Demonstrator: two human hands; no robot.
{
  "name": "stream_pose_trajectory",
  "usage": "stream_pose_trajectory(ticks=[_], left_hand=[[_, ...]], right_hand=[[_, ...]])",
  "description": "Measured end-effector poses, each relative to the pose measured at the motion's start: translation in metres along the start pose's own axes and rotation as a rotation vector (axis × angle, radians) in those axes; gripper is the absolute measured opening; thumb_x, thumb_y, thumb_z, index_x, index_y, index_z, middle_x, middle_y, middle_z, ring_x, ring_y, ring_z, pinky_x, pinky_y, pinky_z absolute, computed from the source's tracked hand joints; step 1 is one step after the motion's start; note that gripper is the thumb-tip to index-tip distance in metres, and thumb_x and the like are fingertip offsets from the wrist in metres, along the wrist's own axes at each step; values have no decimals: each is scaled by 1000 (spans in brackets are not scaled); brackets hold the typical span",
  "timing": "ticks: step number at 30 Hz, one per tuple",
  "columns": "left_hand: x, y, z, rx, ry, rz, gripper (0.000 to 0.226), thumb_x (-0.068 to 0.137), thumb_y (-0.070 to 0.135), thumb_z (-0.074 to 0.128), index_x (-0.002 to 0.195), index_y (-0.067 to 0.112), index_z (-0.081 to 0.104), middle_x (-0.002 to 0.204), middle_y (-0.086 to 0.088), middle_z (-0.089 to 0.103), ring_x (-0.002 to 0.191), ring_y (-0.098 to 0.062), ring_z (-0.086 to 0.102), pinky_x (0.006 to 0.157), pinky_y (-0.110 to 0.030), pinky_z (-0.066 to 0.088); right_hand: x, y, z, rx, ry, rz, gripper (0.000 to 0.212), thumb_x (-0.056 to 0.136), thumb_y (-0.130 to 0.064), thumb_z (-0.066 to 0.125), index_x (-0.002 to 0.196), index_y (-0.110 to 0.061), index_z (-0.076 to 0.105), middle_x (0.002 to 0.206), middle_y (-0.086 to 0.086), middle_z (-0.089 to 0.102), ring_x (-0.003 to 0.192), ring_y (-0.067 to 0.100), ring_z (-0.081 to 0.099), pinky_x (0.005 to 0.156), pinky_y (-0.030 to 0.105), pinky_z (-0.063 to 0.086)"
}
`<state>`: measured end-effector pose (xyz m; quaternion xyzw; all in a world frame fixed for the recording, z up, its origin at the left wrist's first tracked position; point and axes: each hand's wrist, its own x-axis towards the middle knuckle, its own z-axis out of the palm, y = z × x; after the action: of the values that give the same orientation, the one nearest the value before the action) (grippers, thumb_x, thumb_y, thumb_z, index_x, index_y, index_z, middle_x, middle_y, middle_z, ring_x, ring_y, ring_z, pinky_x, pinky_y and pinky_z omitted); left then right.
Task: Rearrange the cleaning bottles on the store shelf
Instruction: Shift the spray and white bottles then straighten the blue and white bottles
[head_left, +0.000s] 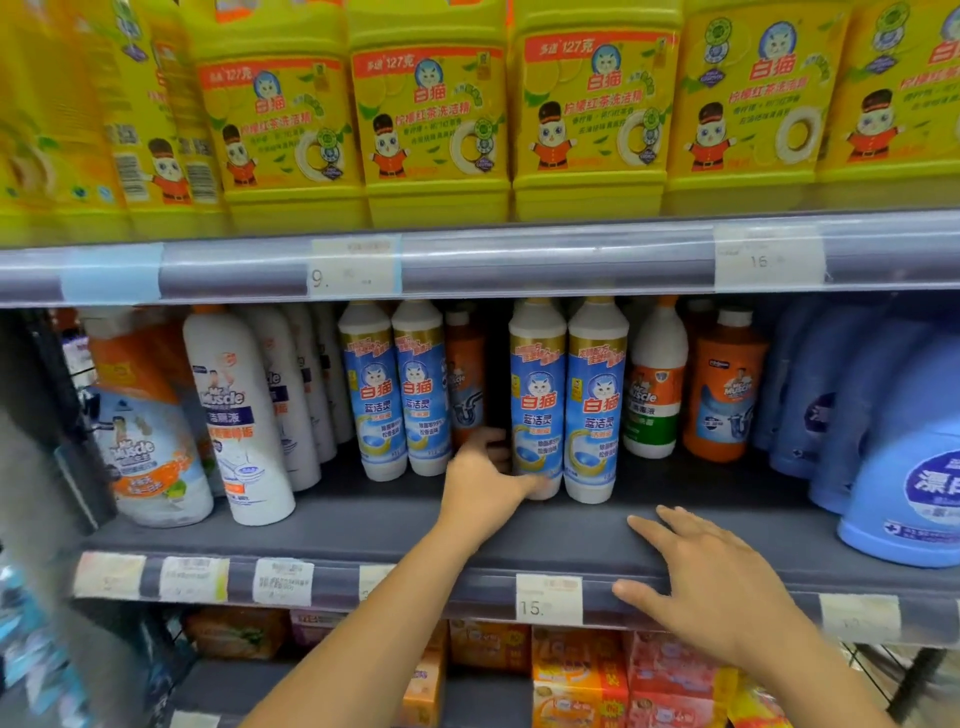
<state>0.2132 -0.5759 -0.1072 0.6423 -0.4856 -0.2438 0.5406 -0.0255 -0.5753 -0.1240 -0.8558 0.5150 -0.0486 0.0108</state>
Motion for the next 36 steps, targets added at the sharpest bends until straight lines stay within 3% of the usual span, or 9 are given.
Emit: stream_pose_trajectory(ticks=[4,8,12,14,17,20,26,32,36], left_hand=[[-16,-7,-47,57,-13,2,45,74,23,82,109,29,55,99,7,66,83,-3,66,64,-15,52],[-16,-17,-104,182,96,0,33,73,21,82,97,26,60,88,6,69,75,-7,65,66,-19,52],[2,-26,-140,242,263,15,43,71,26,83,107,20,59,94,6,66,86,-14,64,68,-22,48],[12,-29,-144,259,306,37,56,69,28,84,115,14,56,96,3,63,85,-17,62,61,-20,44],[31,-31,-139,236,272,40,75,65,25,88,125,6,46,114,-11,65,102,-30,64,76,-29,51],[44,-33,-135,183,202,38,73,64,12,86,124,5,45,119,-15,64,108,-34,64,88,-43,54],[53,-55,-132,119,218,54,69,69,18,84,127,8,47,121,-13,65,107,-31,65,86,-37,54],[63,-59,-126,113,218,58,73,71,18,83,132,9,44,126,-15,61,112,-32,61,88,-36,51],[68,-66,-126,104,216,56,67,73,19,81,130,12,47,124,-14,63,111,-32,62,86,-33,50]], right_hand=[[-1,-41,-22,101,183,-41,55,86,-59,50,134,-32,46,134,-12,50,117,12,53,90,27,44],[18,-110,-37,519,333,-205,42,84,-51,59,123,-36,54,118,-21,56,105,-3,53,87,17,44],[71,-165,-43,753,306,-195,45,82,-36,68,124,-28,54,116,-14,58,101,1,56,80,15,46],[105,-185,-43,857,309,-100,49,78,-29,73,123,-21,54,117,-5,63,105,13,61,83,24,52],[146,-205,-38,1050,290,59,52,73,-22,79,118,-18,54,121,4,66,108,23,64,87,33,53],[167,-217,-21,1179,351,131,59,69,-21,81,121,-18,53,120,6,67,106,23,66,88,36,53],[179,-229,4,1165,443,112,54,74,-28,77,122,-21,53,122,4,66,109,21,64,82,25,46],[182,-223,10,1115,418,93,66,68,-25,82,125,-23,50,123,4,65,110,22,63,89,31,50],[182,-221,12,1154,418,74,58,68,-18,83,113,-34,50,113,-4,65,100,11,62,73,9,45]])
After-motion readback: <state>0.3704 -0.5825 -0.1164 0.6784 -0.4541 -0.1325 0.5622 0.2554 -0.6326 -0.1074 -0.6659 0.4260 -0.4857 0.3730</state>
